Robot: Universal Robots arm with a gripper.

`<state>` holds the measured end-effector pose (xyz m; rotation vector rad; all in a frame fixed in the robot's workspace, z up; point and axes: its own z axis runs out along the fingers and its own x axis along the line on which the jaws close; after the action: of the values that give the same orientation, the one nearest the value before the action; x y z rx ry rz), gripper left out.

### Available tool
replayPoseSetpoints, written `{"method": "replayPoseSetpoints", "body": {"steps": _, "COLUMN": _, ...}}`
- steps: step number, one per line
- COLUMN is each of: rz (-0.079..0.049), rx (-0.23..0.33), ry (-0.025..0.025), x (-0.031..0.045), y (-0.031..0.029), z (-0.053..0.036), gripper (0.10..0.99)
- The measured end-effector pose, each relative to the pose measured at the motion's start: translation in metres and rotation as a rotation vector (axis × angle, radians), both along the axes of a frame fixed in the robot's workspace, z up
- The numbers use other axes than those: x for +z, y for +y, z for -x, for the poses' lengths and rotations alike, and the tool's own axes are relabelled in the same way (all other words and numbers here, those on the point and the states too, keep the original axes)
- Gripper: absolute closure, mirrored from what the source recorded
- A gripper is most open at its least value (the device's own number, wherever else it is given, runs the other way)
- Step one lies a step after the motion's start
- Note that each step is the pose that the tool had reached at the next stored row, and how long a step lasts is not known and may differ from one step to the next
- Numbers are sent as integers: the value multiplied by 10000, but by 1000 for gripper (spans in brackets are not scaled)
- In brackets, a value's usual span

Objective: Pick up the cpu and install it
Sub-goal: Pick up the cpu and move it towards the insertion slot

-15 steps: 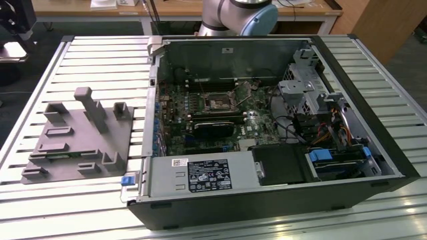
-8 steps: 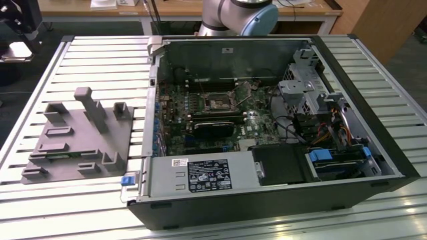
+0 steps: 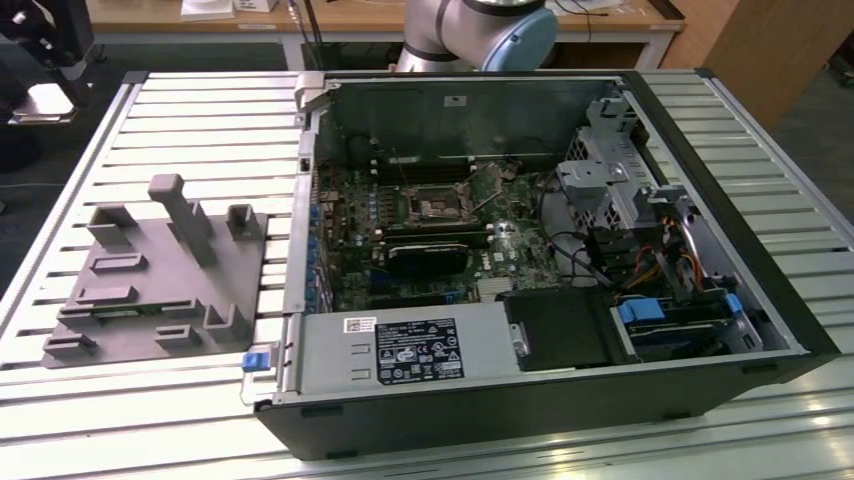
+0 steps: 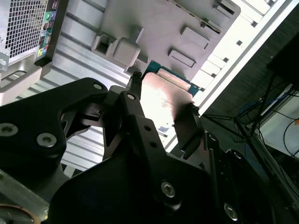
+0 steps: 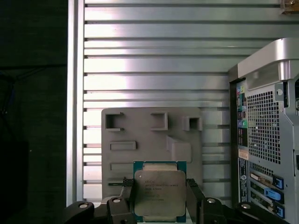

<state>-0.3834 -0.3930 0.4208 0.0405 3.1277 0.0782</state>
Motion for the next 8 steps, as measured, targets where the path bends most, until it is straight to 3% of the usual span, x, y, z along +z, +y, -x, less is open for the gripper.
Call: {"method": "replayPoseSetpoints", "body": {"steps": 8, "rz": 0, "rx": 1, "ry": 0, "x": 0, "y": 0, "z": -75, "gripper": 553}}
